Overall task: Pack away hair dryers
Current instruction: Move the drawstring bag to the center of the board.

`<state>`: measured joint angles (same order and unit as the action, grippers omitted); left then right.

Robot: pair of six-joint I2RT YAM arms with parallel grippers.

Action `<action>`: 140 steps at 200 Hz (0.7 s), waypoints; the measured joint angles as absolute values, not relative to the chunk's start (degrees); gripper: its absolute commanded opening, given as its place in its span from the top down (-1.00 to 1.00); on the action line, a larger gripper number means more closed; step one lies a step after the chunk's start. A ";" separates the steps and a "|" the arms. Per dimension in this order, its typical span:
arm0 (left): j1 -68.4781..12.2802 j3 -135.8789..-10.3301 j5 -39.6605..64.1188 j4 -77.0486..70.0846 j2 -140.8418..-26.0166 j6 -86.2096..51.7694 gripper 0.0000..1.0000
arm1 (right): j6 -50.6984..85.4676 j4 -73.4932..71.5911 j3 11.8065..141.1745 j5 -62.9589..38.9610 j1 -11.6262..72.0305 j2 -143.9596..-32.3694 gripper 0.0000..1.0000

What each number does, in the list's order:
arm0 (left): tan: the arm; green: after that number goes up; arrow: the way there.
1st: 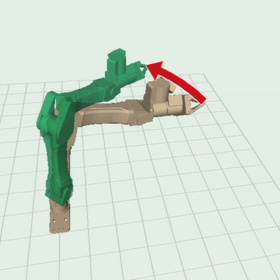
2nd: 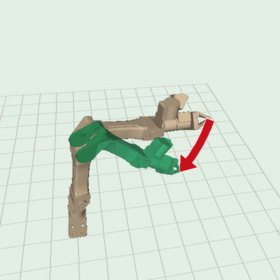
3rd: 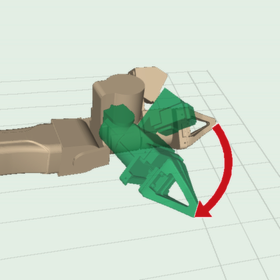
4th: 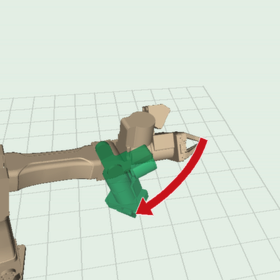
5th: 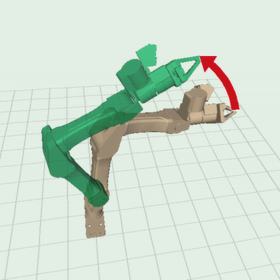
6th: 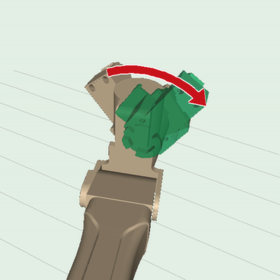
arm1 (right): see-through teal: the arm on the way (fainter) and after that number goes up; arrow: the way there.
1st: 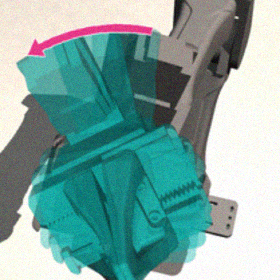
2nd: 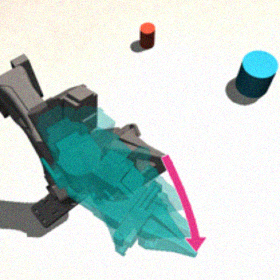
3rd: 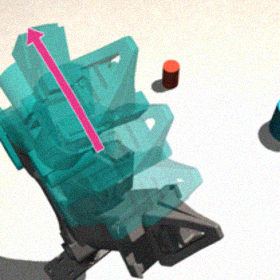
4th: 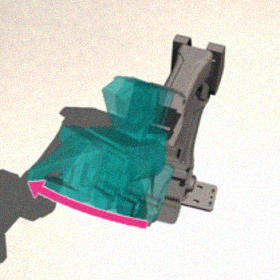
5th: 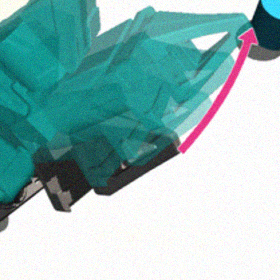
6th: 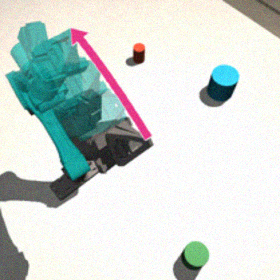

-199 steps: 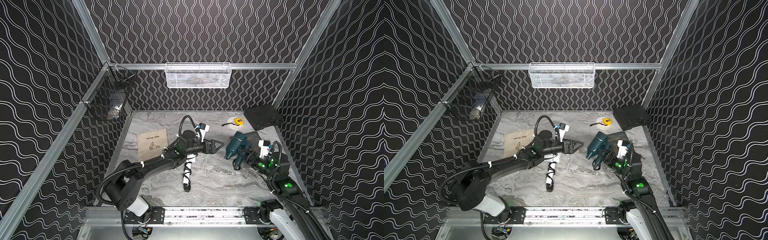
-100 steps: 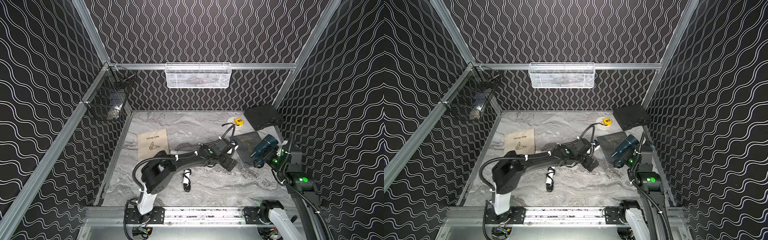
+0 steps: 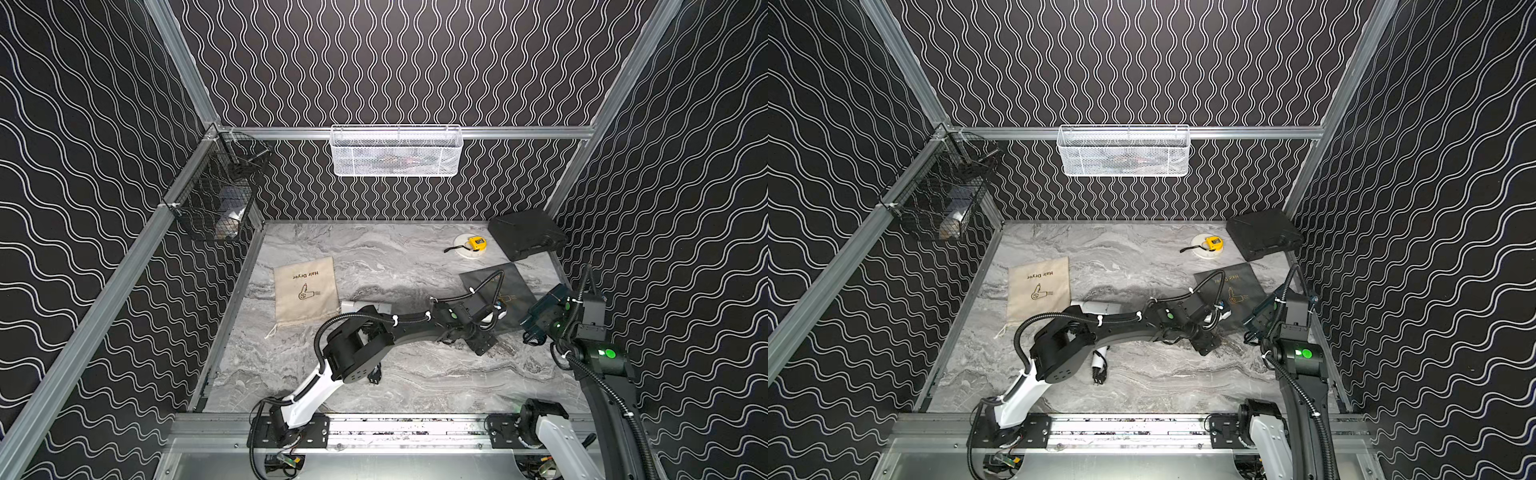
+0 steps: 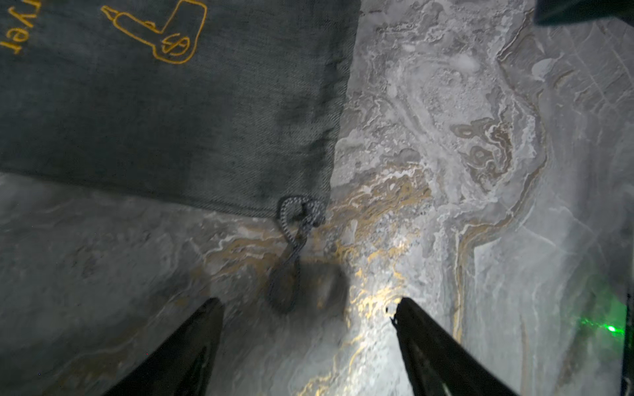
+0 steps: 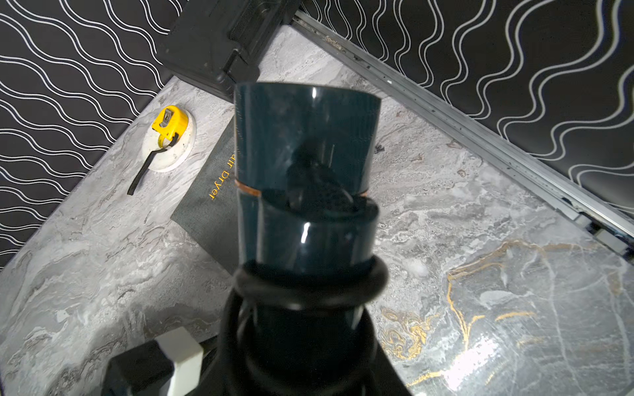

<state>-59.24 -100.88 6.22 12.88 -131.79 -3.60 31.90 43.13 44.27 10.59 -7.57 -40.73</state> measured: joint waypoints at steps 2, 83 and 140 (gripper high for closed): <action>-59.24 -101.08 6.22 12.82 -131.94 -3.46 -0.65 | 31.90 43.13 44.14 10.50 -7.62 -40.66 0.68; -59.59 -107.24 4.29 9.23 -137.64 -1.34 -0.46 | 35.29 44.25 40.23 9.76 -8.10 -36.03 0.70; -59.33 -108.88 6.85 8.10 -140.79 0.10 -0.10 | 36.82 44.25 38.72 8.69 -8.10 -34.52 0.70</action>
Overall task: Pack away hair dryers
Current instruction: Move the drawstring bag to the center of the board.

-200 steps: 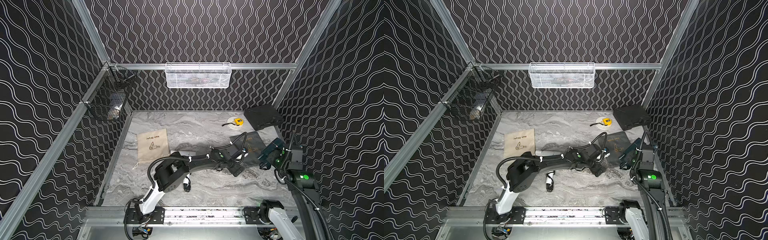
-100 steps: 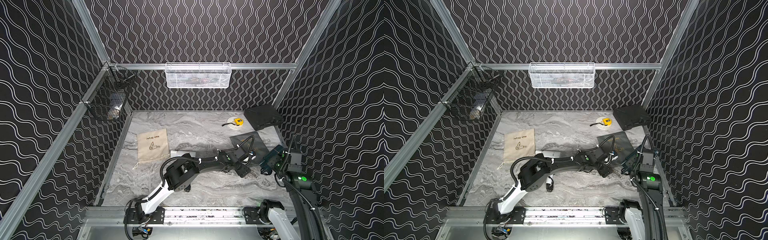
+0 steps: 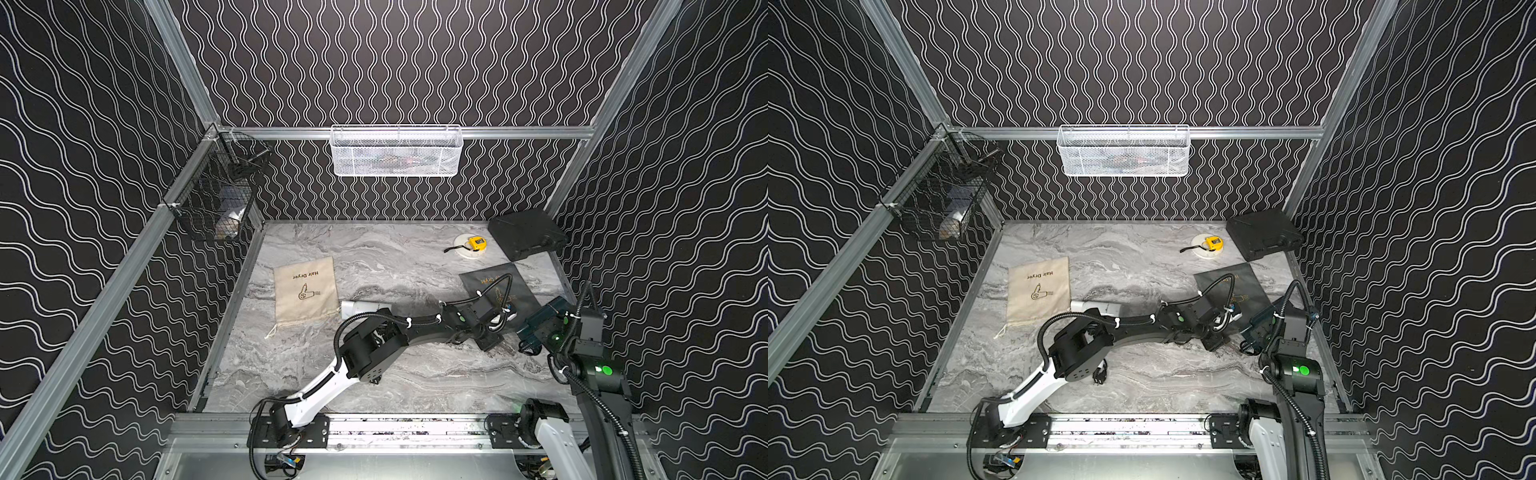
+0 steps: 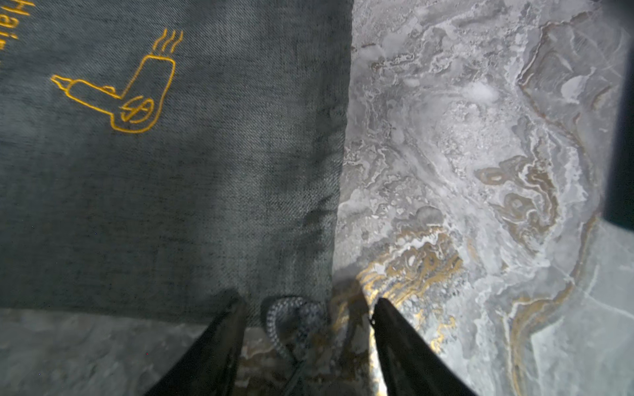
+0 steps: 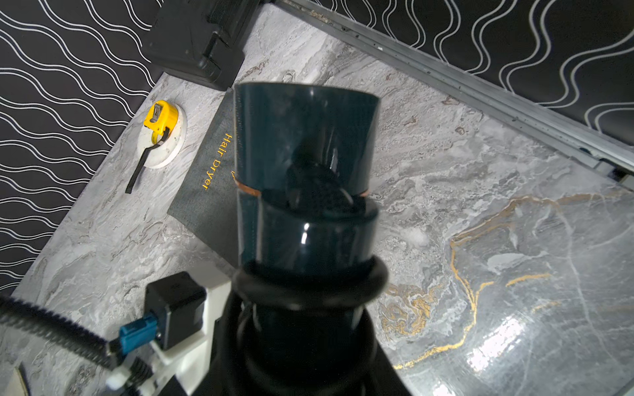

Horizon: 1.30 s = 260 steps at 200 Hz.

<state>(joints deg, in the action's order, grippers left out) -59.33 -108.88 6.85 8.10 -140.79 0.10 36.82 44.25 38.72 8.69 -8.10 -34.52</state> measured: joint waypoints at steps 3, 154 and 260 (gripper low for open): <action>-59.24 -108.88 7.01 7.97 -140.86 0.10 -0.08 | 36.82 44.25 38.72 8.64 -8.10 -34.54 0.70; -52.75 -90.02 11.46 -2.04 -131.59 -3.60 1.00 | 37.50 43.24 36.01 6.46 -8.14 -35.88 0.71; -43.77 -67.81 2.57 -4.47 -116.29 -12.69 1.00 | 36.12 33.28 33.23 -11.66 -8.08 -43.92 0.85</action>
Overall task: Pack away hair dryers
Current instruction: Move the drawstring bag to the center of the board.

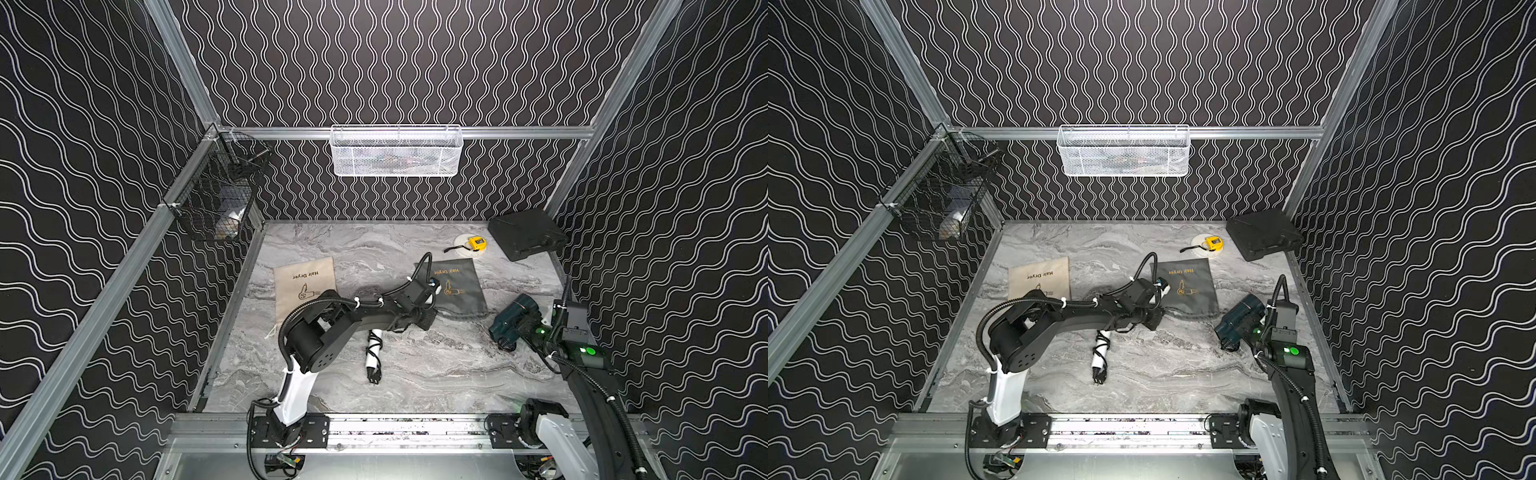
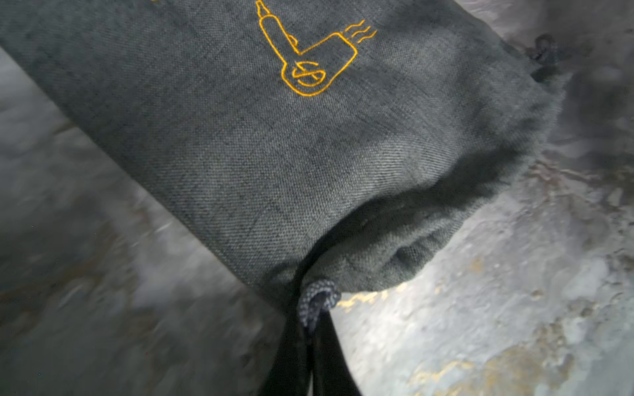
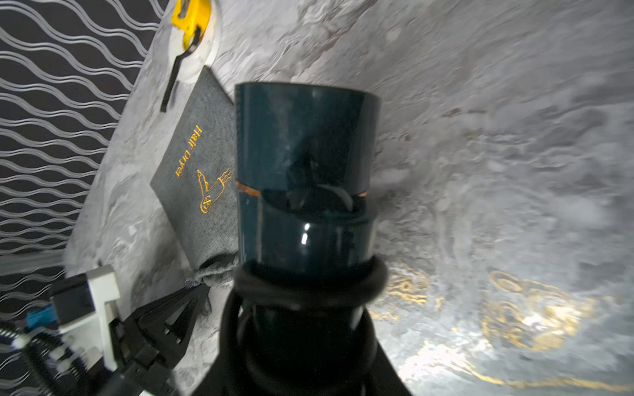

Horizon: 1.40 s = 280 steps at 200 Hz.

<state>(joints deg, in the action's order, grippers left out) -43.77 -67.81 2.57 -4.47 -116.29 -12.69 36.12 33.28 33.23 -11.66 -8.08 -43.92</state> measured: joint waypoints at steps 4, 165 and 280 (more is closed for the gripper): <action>-43.77 -67.35 2.22 -4.47 -115.94 -12.93 1.00 | 36.03 32.75 33.06 -12.43 -8.08 -44.05 0.85; -46.46 -62.67 0.25 7.77 -100.88 -14.66 -0.28 | 35.33 24.93 27.35 -23.86 -8.03 -44.14 0.87; -49.08 -76.95 0.36 15.92 -116.62 -8.69 0.17 | 35.33 24.21 24.21 -26.44 -7.99 -42.37 0.88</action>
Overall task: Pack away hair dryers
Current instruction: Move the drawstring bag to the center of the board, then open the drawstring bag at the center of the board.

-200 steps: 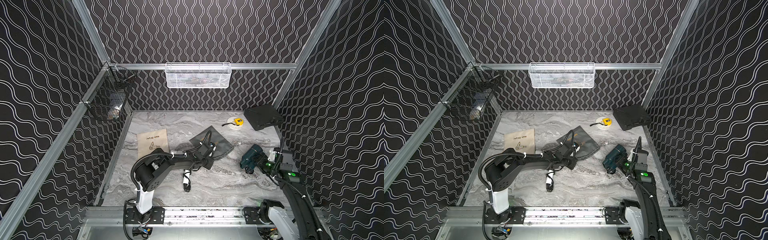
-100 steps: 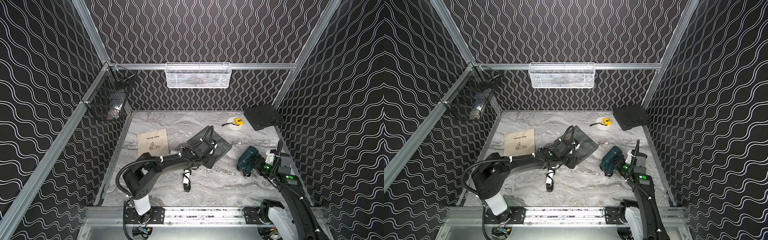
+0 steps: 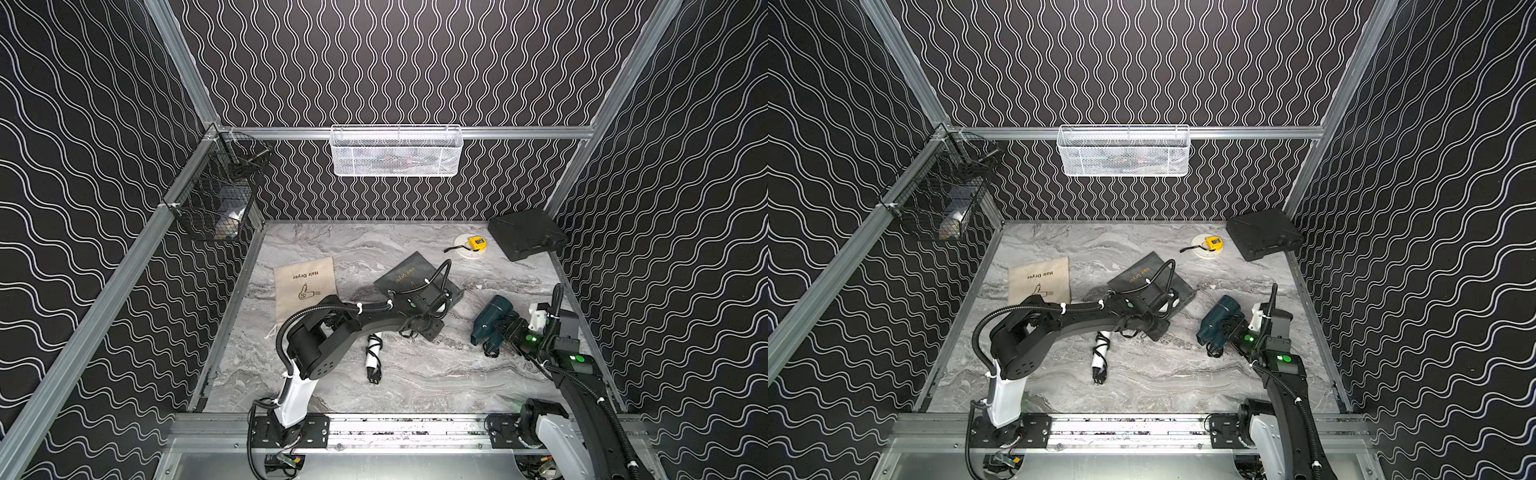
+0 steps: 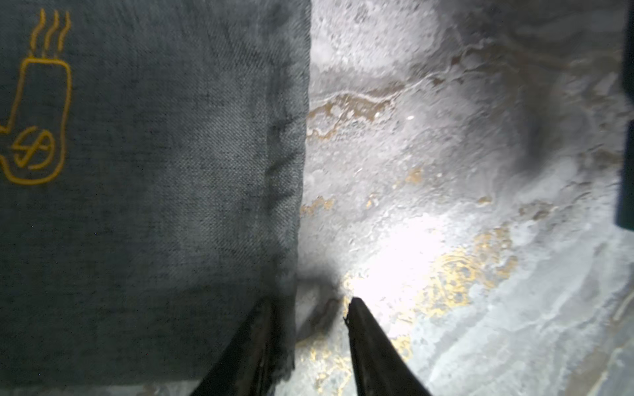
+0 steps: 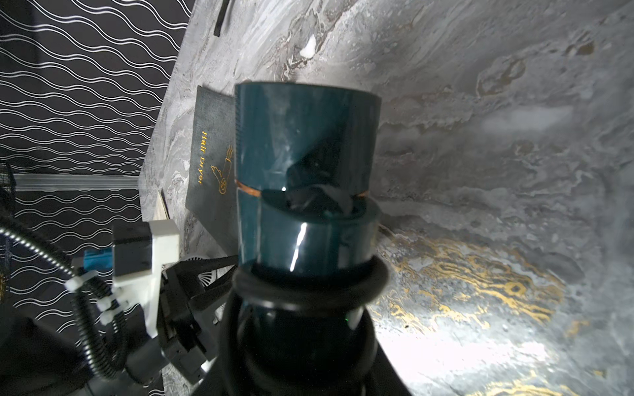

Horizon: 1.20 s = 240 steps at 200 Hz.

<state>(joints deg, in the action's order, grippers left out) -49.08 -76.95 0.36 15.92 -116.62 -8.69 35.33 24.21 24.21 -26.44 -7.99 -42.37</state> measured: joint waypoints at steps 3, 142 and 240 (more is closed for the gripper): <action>-49.08 -76.97 0.16 15.92 -116.73 -8.69 0.17 | 35.33 24.21 24.10 -26.46 -7.99 -42.33 0.88; -49.08 -78.98 -4.19 15.03 -116.68 -7.11 0.21 | 35.31 24.36 22.74 -26.59 -7.99 -41.10 0.88; -48.71 -77.87 -3.97 12.88 -117.95 -7.20 0.88 | 35.11 24.51 21.50 -26.63 -7.97 -40.99 0.89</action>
